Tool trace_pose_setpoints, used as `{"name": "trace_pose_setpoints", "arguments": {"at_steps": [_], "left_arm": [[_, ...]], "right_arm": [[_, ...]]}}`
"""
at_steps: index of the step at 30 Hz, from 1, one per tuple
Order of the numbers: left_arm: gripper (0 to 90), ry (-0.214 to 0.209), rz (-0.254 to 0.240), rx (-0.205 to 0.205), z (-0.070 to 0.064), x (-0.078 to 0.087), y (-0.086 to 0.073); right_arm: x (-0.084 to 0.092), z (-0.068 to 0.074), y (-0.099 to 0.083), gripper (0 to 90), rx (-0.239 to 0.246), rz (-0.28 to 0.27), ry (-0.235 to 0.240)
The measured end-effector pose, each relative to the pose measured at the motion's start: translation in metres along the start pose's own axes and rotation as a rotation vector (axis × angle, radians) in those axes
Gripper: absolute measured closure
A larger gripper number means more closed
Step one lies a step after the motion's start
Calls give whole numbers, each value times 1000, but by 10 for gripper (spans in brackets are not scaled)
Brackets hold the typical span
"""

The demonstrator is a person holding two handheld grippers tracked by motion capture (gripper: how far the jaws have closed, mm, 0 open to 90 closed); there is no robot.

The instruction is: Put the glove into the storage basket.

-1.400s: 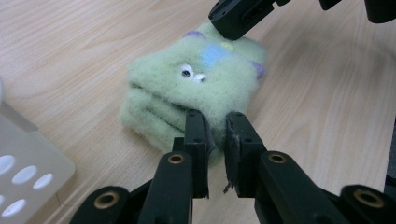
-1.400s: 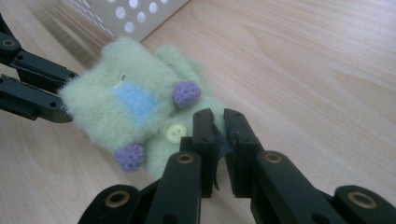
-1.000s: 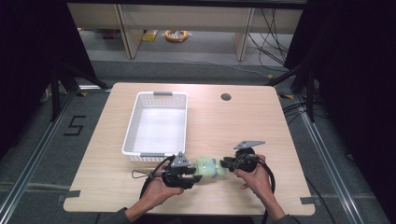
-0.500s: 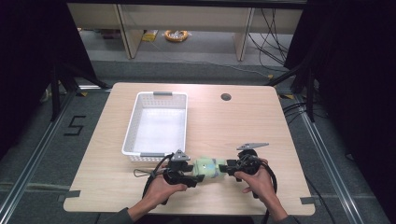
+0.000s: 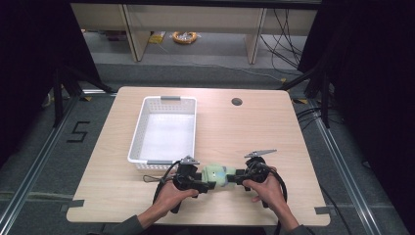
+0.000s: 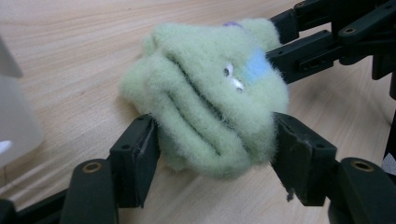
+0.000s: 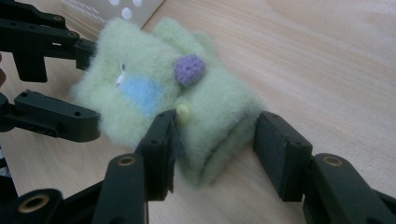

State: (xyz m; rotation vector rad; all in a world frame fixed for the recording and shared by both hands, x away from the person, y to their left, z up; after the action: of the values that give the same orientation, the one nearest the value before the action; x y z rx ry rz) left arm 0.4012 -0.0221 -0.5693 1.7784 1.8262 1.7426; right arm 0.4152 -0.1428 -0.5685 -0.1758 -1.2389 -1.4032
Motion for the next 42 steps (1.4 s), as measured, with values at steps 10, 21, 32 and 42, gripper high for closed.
{"name": "trace_pose_setpoints", "arguments": {"at_steps": [10, 21, 32, 42], "left_arm": [[498, -18, 15, -32, 0, -1, -3], [506, -21, 23, -25, -3, 1, -6], [375, -28, -13, 45, 2, 7, 6], [361, 25, 20, 52, 5, -4, 7]], "right_arm": [[-4, -2, -1, 514, -12, 2, 11], [-4, 1, -3, 657, -7, -4, 63], [-3, 1, -3, 662, 3, -5, 62], [-4, 2, -3, 661, 7, -4, 67]]}}
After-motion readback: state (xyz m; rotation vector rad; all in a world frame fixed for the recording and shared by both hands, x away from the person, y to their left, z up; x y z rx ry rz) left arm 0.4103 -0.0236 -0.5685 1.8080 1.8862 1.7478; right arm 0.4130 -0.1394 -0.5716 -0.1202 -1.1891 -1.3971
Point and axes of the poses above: each handheld gripper's, and its own axes: x roughly backward along the jaws, y roughly out of its top, z roughly to its left, the point moved 10 cm from there along -x, roughly forward along the jaws, and after that the axes turned 3 degrees about -x, right-handed, at the moved point
